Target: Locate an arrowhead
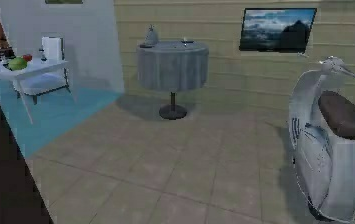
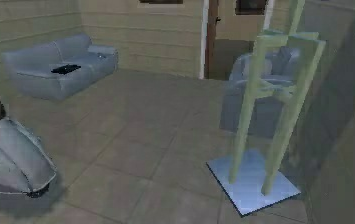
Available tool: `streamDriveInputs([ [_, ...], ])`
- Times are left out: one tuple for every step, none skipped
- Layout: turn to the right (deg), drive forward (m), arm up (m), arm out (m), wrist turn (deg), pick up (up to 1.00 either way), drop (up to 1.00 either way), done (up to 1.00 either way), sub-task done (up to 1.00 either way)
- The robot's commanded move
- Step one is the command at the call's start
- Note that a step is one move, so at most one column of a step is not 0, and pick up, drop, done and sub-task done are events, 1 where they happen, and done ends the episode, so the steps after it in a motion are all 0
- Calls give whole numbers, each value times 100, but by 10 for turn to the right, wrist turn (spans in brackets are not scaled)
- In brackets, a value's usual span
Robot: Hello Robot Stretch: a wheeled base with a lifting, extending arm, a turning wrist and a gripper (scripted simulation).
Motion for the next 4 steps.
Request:
streamDriveInputs([
  [450, 0, 0, 0, 0, 0, 0, 0, 0],
  [390, 0, 0, 0, 0, 0, 0, 0, 0],
  [0, 25, 0, 0, 0, 0, 0, 0, 0],
  [-450, 0, 0, 0, 0, 0, 0, 0, 0],
])
